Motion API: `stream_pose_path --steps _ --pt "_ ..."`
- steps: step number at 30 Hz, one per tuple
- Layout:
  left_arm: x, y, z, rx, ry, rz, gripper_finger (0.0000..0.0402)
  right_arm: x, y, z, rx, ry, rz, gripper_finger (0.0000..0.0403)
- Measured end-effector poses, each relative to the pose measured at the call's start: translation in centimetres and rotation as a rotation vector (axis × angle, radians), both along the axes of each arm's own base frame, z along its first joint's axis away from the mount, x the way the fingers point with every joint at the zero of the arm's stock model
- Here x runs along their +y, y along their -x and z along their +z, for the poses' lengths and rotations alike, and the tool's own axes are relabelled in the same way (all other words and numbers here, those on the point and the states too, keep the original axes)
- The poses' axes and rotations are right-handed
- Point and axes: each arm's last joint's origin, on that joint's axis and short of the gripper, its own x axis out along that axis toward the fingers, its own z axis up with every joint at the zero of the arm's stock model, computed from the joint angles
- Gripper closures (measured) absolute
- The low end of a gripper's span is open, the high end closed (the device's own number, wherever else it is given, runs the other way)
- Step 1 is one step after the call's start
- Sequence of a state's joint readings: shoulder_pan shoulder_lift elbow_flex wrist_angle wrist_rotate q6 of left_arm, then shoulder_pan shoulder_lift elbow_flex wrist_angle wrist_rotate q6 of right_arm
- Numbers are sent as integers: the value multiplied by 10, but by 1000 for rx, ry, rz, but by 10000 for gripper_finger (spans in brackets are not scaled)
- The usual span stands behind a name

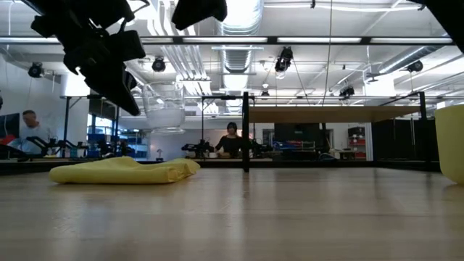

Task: Stack small to large cups/mugs on shelf
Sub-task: Put the transparent mug on the shelf

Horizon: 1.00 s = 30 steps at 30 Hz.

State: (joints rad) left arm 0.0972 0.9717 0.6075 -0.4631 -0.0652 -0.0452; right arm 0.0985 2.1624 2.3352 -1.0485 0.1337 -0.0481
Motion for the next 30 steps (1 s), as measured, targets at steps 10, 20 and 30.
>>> stream_pose_path --steps 10,20,30 --pt "0 1 3 -16 -25 -25 394 -12 -13 -11 -21 -33 28 307" --pt "0 -3 17 -50 -28 -26 392 -16 -29 -44 52 16 38 307" --pt "0 -3 21 -42 -42 -45 391 -18 -30 -46 59 102 -5 307"
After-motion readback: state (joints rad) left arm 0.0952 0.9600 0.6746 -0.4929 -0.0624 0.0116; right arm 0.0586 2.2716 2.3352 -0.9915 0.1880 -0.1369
